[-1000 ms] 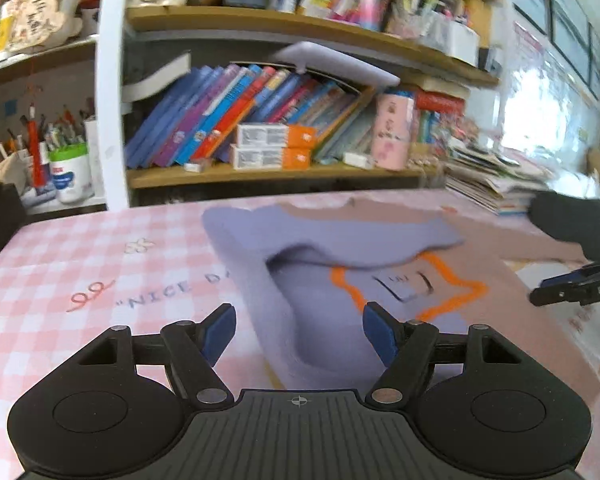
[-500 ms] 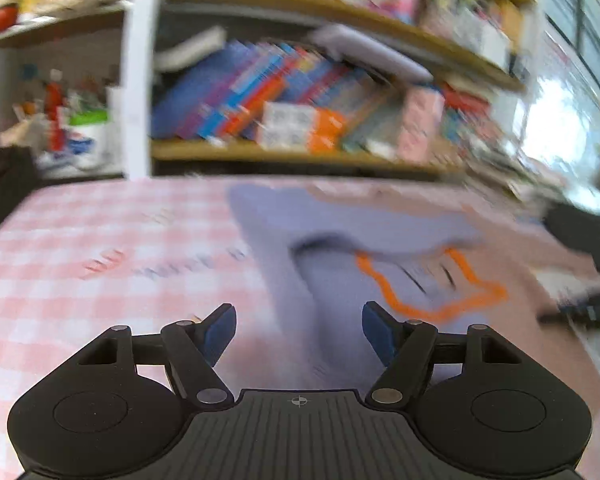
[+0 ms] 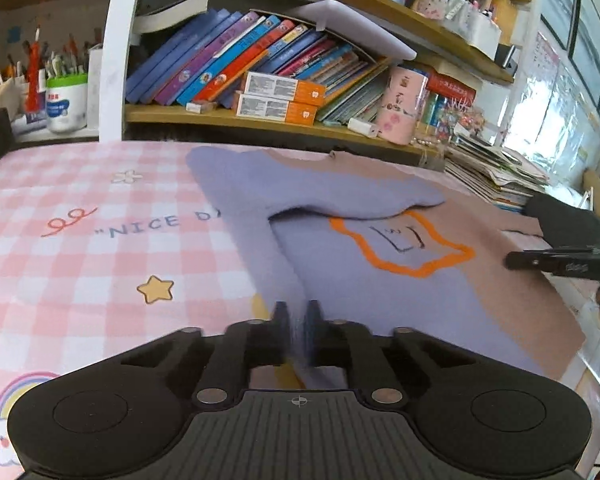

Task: Fold clothes
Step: 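Lay the sweater flat on the mat and open both tools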

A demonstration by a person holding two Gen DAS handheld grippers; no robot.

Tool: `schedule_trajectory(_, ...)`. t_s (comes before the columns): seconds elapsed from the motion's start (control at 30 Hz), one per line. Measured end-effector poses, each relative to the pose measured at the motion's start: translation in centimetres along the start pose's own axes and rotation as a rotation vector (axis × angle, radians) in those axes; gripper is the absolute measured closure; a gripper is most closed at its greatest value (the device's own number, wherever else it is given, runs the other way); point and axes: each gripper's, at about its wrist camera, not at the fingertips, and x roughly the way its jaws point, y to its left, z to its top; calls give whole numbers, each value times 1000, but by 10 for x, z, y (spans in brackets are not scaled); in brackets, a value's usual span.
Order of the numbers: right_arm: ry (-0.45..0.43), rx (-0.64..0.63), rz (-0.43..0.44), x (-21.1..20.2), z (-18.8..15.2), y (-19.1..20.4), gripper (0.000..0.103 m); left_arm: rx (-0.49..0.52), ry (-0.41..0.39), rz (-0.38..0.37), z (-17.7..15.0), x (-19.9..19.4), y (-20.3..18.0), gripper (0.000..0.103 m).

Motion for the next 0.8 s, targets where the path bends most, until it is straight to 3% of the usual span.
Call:
schedule_trajectory(0.07,6,72,57,-7,0,-9,95,-9,-26,-12,3,-7,3,98)
schedule_trajectory(0.13,4,100,62,-10,2,-11,95,-18,-52,-23,7,-14,5,98)
schedule_trajectory(0.33,-95,68,45,-27,24,6,95,17,-112,-55,21,-40,-7,98)
schedule_trajectory(0.5,-10,12,141,-30,12,9,85,51,-12,84,4,-33,6,96)
schedule_trajectory(0.6,12,88,77,-31,3,-12,82,64,-18,130,2,-42,14,93)
schedule_trajectory(0.73,42,180,-6,-30,-8,-36,81,94,-68,168,10,-59,17,81)
schedule_trajectory(0.8,51,183,7,-24,-12,-33,71,111,-80,177,14,-60,15,60)
